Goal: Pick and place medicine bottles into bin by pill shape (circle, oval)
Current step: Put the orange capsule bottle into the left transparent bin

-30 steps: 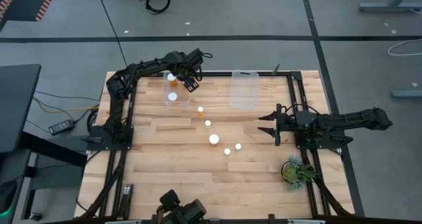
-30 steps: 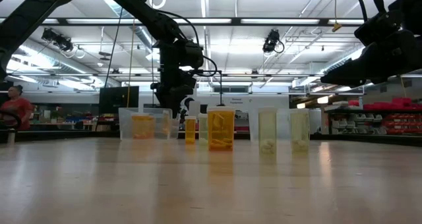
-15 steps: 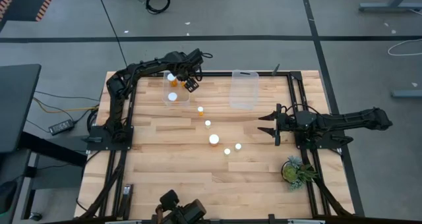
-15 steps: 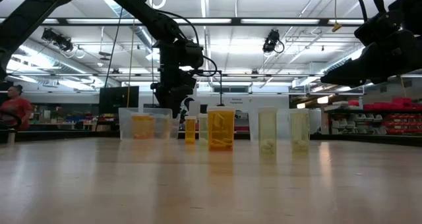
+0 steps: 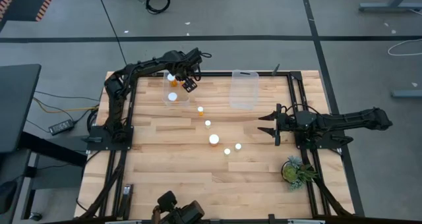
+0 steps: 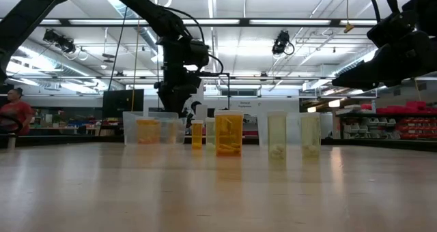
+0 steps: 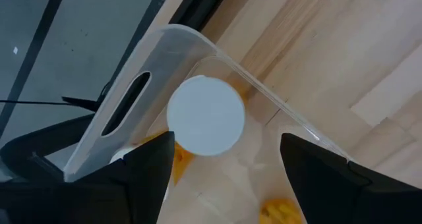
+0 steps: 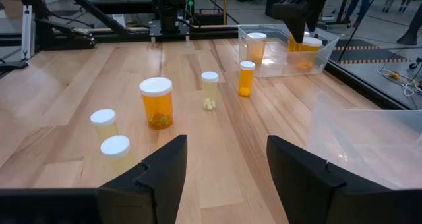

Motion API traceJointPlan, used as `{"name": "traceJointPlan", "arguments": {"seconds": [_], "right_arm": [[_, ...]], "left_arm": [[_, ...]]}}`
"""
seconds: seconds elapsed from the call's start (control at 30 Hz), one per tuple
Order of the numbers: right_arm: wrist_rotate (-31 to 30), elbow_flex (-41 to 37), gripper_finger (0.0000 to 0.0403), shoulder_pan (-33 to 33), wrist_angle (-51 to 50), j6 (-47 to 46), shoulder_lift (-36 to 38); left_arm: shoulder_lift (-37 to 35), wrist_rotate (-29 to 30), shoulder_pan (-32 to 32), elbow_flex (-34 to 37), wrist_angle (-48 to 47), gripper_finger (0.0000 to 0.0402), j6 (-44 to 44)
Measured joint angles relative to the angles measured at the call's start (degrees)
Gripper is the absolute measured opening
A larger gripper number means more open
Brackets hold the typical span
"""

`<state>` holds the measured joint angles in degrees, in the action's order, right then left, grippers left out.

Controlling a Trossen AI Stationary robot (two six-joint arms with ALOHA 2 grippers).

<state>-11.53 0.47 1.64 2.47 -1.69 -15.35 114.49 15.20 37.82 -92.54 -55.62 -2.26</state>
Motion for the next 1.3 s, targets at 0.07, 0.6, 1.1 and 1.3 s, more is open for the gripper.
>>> {"name": "traceJointPlan", "arguments": {"seconds": [0.07, 0.6, 1.1, 1.3], "right_arm": [[0.0, 0.0, 0.0216, 0.0, 0.0, 0.0, 0.0], [0.0, 0.0, 0.0216, 0.0, 0.0, 0.0, 0.0], [0.0, 0.0, 0.0216, 0.0, 0.0, 0.0, 0.0], [0.0, 0.0, 0.0216, 0.0, 0.0, 0.0, 0.0]], "left_arm": [[-0.7, 0.0, 0.0, 0.0, -0.2, 0.0286, 0.0], [-5.2, 0.0, -1.8, -0.1, -3.0, 0.0286, 0.5], [-5.2, -0.4, -5.1, -0.1, -4.2, 0.0286, 0.5], [-5.2, -0.5, -7.1, -0.1, -4.1, 0.0286, 0.5]]}}
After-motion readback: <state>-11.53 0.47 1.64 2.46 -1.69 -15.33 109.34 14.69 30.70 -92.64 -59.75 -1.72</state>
